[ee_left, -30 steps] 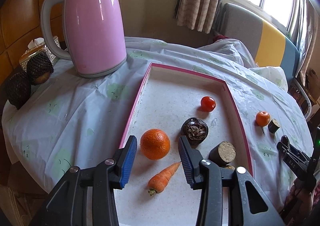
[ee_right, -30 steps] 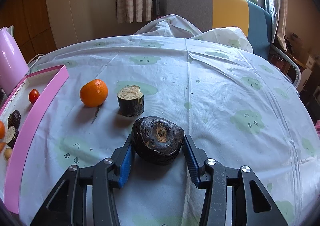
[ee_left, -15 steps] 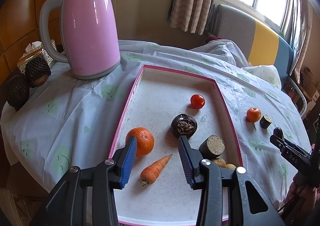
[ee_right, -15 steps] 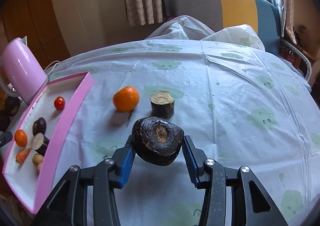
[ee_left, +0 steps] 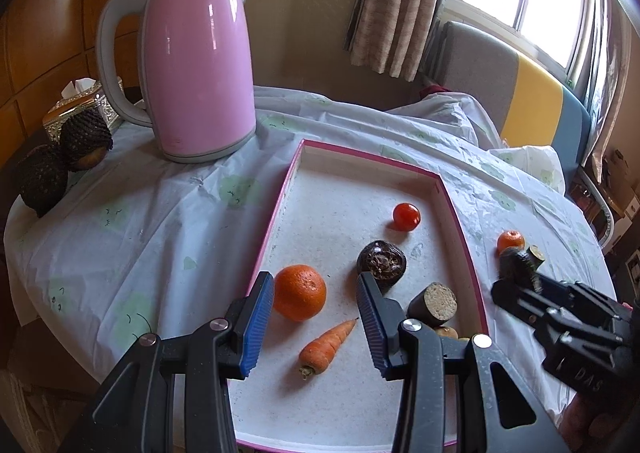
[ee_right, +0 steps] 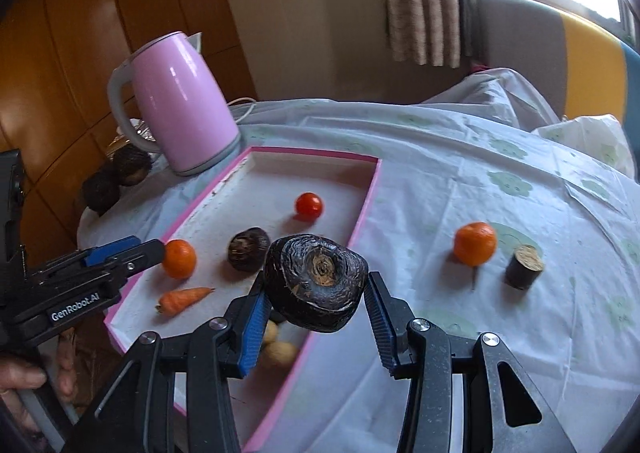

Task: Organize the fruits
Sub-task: 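Lower the dark root into the pink tray and open the right gripper, then grasp the dark eggplant slice with the right gripper while the left gripper approaches the mandarin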

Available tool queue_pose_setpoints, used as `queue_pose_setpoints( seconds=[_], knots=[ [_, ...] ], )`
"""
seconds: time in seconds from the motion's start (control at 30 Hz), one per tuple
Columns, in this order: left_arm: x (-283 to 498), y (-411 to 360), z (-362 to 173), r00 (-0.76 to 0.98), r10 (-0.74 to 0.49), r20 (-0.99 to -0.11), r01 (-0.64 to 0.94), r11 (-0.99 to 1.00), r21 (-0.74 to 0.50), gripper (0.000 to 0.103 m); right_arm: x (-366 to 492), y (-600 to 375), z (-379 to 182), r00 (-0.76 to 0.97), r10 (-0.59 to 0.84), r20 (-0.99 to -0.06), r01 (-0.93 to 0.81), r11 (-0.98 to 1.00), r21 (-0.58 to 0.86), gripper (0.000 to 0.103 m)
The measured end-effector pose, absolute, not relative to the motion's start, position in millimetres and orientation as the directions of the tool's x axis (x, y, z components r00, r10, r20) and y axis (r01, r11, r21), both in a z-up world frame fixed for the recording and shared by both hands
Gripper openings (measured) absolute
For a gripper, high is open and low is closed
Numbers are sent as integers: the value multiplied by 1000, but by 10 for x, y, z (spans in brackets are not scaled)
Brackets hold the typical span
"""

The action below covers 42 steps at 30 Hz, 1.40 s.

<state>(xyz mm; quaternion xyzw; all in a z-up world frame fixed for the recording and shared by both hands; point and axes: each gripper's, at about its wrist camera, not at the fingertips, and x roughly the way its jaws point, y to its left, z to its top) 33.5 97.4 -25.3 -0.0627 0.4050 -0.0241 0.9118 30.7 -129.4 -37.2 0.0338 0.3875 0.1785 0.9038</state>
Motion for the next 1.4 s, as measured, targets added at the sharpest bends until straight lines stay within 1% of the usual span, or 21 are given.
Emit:
queue_pose_setpoints(
  seconds=[0.17, 0.3, 0.5, 0.6, 0.63, 0.7, 1.0, 1.4],
  knots=[
    [370, 1087, -261, 672, -75, -736, -43, 989, -140, 43, 388, -938, -394, 574, 419, -704, -379, 897, 225, 47],
    [401, 1175, -269, 672, -55, -739, -69, 988, -136, 43, 424, -692, -463, 542, 433, -721, -427, 880, 208, 47],
    [397, 1193, -275, 672, -48, -739, -74, 989, -132, 43, 461, -523, -616, 515, 422, -746, -441, 877, 191, 48],
    [394, 1174, -276, 671, -49, -740, -69, 989, -129, 43, 431, -559, -624, 515, 429, -742, -437, 876, 204, 51],
    [391, 1166, -277, 670, -52, -740, -67, 989, -130, 43, 427, -571, -620, 513, 433, -741, -433, 876, 212, 55],
    [383, 1146, -269, 672, -55, -738, -62, 990, -130, 43, 412, -608, -596, 523, 438, -731, -421, 879, 225, 59],
    [313, 990, -225, 678, -74, -731, -23, 992, -121, 43, 267, -837, -438, 607, 409, -682, -363, 906, 220, 59],
    [261, 665, -199, 670, -117, -733, 66, 993, -98, 43, 192, -1403, -422, 657, 335, -675, -213, 942, 260, 59]
  ],
)
